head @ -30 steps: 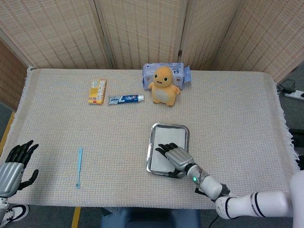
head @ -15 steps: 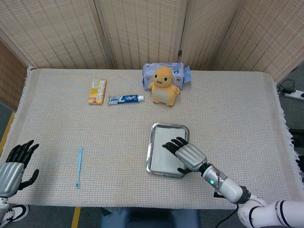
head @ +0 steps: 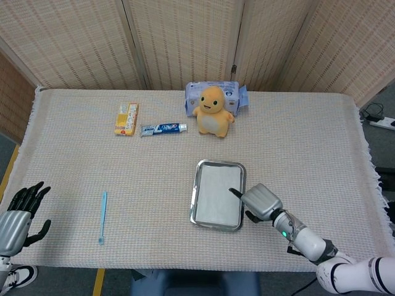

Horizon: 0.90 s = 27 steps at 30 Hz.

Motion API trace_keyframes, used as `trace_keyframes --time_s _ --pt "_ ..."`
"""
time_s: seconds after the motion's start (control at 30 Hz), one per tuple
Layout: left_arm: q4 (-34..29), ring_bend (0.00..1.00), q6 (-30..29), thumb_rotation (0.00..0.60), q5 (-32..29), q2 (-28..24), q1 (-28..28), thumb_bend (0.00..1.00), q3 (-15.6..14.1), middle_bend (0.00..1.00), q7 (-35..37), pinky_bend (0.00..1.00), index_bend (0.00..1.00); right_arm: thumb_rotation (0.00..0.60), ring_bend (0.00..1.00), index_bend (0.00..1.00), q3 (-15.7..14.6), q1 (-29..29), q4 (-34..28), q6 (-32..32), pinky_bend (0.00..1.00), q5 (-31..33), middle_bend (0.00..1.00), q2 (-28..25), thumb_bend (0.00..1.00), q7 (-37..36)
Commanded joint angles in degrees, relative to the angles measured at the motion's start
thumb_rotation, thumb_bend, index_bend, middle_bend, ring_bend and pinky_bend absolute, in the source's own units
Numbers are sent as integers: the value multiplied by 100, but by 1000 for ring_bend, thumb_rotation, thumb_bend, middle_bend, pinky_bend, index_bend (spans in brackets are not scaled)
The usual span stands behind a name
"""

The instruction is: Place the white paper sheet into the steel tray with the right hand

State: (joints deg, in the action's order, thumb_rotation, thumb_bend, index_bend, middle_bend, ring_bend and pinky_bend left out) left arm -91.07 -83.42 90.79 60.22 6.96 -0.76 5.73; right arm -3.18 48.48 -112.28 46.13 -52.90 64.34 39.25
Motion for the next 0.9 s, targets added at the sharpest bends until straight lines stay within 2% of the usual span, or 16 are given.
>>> trace_keyframes --time_s 0.03,0.2,0.37,0.57,0.9 --pt "-1 42 -20 600 6 -11 -10 506 -4 0 29 0 0 460 699 99 -349 637 -446 -216 698 1388 820 -170 559 765" --pt "14 43 -16 600 -9 -4 -7 507 6 0 33 0 0 460 713 96 -557 1086 -638 -297 711 2213 837 -284 558 823" --pt "16 44 5 600 -14 17 6 507 10 0 0 0 0 458 729 96 -770 1316 -646 -402 720 2493 845 -283 559 764" --pt "20 44 20 600 -25 24 15 507 16 0 -3 0 0 457 730 96 -1024 1481 -498 -477 720 2604 846 -91 558 679" --pt "21 43 -18 600 -11 -9 -1 506 12 0 65 0 0 453 734 95 -1049 1562 -273 -468 721 2391 846 173 558 291"
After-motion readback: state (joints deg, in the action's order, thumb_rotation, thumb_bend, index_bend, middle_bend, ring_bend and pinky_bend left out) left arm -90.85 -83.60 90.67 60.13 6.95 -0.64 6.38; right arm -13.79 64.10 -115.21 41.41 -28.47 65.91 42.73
